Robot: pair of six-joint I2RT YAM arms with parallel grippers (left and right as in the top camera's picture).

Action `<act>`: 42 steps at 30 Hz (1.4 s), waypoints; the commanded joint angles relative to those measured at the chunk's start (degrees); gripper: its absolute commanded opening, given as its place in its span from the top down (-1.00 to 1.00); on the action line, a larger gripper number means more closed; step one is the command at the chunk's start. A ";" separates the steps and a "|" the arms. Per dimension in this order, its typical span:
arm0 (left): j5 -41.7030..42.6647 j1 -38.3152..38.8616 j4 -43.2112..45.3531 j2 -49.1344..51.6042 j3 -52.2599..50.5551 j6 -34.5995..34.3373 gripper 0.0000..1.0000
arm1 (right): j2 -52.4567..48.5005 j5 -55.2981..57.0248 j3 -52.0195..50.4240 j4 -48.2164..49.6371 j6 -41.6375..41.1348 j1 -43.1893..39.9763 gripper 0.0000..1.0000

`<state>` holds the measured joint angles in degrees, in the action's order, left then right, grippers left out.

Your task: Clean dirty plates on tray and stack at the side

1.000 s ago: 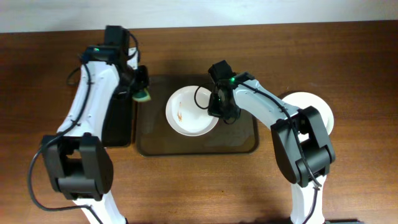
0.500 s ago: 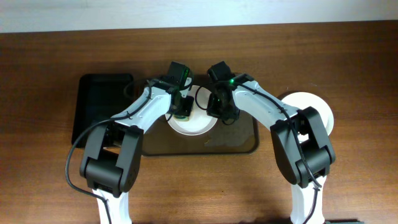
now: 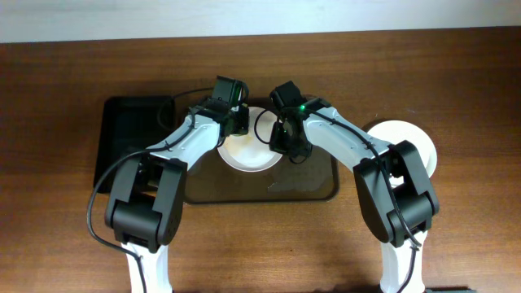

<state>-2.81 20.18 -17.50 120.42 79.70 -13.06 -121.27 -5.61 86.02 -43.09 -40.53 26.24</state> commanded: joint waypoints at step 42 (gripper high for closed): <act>19.45 -26.18 -57.99 1.51 41.33 13.14 0.99 | 28.50 48.15 -0.50 -19.39 -5.05 18.12 0.92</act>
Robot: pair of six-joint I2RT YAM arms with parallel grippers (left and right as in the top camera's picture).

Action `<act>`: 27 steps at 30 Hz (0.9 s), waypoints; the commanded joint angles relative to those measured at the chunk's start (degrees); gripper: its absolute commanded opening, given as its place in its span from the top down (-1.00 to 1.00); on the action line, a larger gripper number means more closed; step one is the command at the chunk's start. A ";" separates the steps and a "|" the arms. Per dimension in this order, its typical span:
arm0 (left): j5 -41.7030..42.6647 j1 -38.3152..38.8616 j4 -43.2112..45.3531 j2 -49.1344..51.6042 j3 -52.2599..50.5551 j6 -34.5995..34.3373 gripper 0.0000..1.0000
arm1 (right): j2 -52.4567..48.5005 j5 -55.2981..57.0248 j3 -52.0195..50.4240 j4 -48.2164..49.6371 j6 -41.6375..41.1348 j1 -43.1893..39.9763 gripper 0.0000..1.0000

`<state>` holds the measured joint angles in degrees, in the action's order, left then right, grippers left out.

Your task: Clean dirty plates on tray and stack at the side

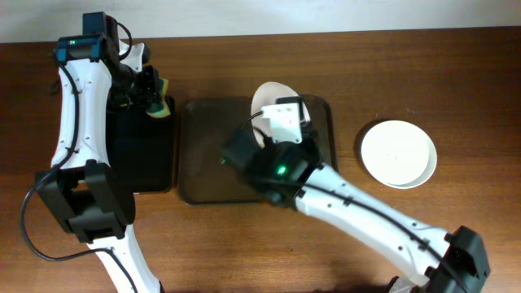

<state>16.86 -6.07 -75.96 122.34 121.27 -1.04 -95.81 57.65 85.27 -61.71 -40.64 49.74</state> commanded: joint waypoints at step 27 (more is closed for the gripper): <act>-14.21 -4.31 -5.68 -1.31 -0.39 1.99 0.90 | 7.85 -52.81 -22.45 13.92 13.44 -63.63 -0.62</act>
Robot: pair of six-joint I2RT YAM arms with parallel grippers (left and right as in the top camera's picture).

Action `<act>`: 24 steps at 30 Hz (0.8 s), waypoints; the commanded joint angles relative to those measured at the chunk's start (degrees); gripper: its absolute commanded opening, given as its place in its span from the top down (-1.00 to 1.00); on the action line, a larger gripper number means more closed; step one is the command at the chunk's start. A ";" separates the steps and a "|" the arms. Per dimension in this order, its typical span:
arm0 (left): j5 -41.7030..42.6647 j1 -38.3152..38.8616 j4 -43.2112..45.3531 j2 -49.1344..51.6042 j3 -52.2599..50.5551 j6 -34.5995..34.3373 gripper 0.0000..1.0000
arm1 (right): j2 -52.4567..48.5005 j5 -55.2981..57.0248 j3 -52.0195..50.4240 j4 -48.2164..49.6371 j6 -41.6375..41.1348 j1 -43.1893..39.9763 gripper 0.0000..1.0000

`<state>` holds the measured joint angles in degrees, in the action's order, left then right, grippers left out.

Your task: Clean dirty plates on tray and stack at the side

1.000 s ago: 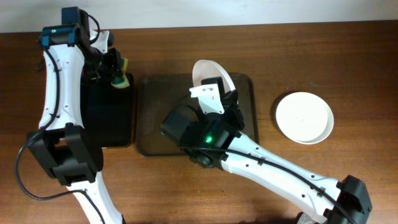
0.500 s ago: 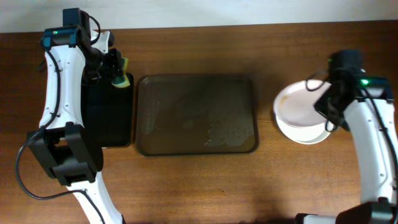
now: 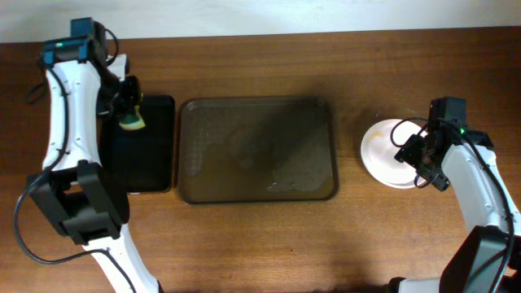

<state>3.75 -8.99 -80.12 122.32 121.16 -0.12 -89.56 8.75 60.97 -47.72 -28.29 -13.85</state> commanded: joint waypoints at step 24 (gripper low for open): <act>6.97 -1.29 -9.14 -12.41 15.02 -0.66 -0.98 | 35.06 -5.75 42.34 -43.15 11.80 5.75 -0.97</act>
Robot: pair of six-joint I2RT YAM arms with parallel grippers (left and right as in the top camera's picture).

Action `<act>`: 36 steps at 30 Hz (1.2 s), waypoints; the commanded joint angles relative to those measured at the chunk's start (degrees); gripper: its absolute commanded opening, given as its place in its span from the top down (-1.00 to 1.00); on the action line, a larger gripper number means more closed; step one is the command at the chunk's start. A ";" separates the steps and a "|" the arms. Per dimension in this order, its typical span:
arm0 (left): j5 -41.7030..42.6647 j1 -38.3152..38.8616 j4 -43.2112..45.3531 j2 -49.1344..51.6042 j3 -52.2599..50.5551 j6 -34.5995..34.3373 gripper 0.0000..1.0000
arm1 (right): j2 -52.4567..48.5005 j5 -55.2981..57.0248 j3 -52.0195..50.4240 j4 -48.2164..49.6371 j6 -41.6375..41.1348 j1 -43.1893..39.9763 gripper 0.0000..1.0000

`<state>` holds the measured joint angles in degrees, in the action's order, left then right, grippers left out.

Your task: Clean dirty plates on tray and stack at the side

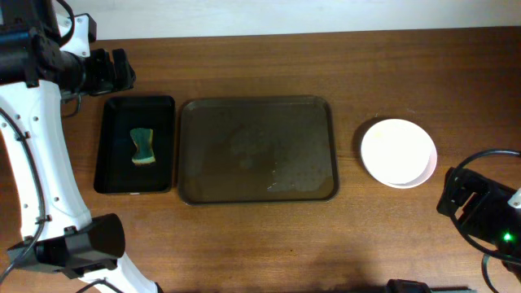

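Observation:
The white plates (398, 152) lie stacked on the table right of the brown tray (203, 163). No plate is on that tray; only faint smears show on it. A green-and-yellow sponge (143, 146) lies in the black tray (114, 175) at the left. My left gripper (122, 70) hovers beyond the black tray's far edge, open and holding nothing. My right gripper (456, 195) is at the near right corner, below the plates and apart from them; its fingers cannot be made out.
Bare wooden table surrounds the two trays and the plate stack. The left arm runs down the left edge of the view.
The sponge has left my left gripper and now lies in the black tray; that gripper is now higher, beyond the tray. My right gripper has drawn back from the plate stack to the near right corner.
Both grippers first met over a white plate at the brown tray's far edge. Then the left held the sponge over the black tray while the right held the plate above the brown tray. Later the right was at the stack on the right. Now the brown tray holds no plate.

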<state>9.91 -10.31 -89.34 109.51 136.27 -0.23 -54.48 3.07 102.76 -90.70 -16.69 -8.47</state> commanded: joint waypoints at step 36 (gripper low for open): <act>0.81 0.02 0.09 0.39 -0.09 -0.52 -0.98 | 54.27 -13.40 -102.44 87.08 12.63 6.62 -0.97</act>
<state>10.31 -10.31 -89.34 109.51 136.09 -0.23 -0.78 -10.22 0.73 -3.40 -4.03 -2.28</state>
